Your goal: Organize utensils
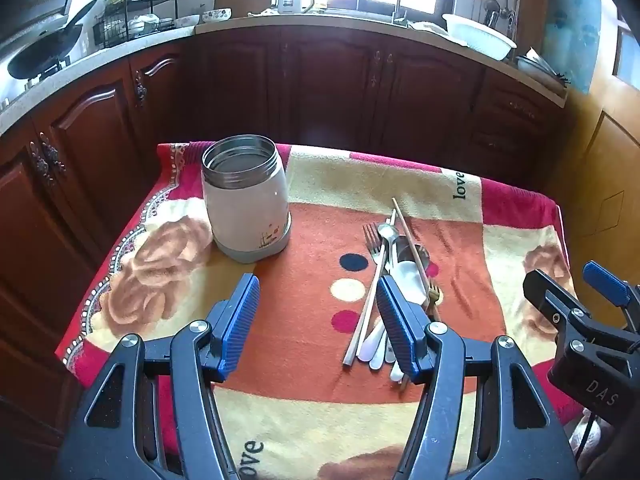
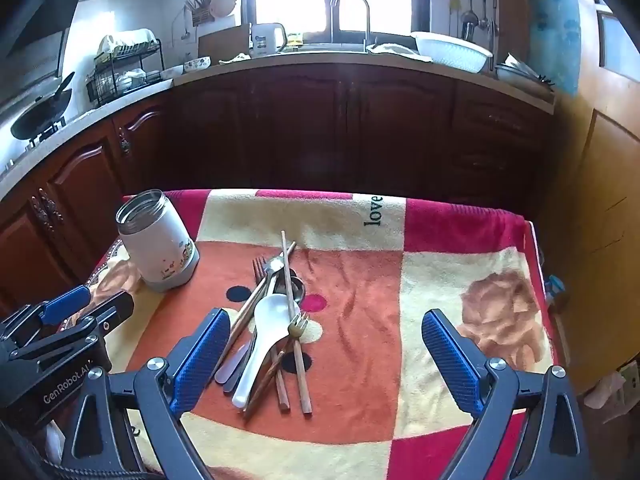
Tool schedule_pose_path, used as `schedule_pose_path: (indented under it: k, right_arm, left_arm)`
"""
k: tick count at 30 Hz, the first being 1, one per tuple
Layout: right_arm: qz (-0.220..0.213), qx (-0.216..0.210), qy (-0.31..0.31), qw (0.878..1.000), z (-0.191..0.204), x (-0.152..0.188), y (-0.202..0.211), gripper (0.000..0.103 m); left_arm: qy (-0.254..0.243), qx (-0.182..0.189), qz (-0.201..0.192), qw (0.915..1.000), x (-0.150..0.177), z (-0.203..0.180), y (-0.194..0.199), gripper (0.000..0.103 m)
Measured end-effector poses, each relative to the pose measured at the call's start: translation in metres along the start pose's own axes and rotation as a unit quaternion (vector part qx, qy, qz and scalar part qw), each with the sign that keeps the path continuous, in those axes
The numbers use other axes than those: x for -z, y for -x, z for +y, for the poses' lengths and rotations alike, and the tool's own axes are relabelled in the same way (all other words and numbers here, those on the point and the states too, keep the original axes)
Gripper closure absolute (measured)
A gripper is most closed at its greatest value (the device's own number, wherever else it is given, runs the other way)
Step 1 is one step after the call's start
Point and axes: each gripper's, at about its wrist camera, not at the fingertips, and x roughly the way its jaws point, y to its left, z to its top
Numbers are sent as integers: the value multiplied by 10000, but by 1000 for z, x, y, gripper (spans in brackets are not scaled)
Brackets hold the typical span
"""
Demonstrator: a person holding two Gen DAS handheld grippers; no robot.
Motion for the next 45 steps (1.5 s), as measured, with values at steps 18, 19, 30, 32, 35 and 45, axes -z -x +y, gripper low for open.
schedule_pose_path:
  k: [18,19,30,32,35,45]
  right_arm:
    - [93,16,77,9999,-1,2,-3,7]
    - [89,28,85,9999,-1,1,-3,7]
    - [146,61,147,9998,1,1,-4,7]
    - [167,58,154,9997,1,1,-4,7]
    - [154,22,123,9998,1,2,-5,7]
    - [169,55,133,9998,0,1,-5,7]
  left_arm:
    - [-17,44,36,10000,1,-2,1,42]
    - [-5,40,47,10000,1,-2,1,42]
    - [57,-29,51,10000,2,0,1,42]
    - [45,-32,51,10000,3,0,0,42]
    - [50,-22,66,10000,3,0,0,42]
    - [85,-47,95,9999,3,3,-1,42]
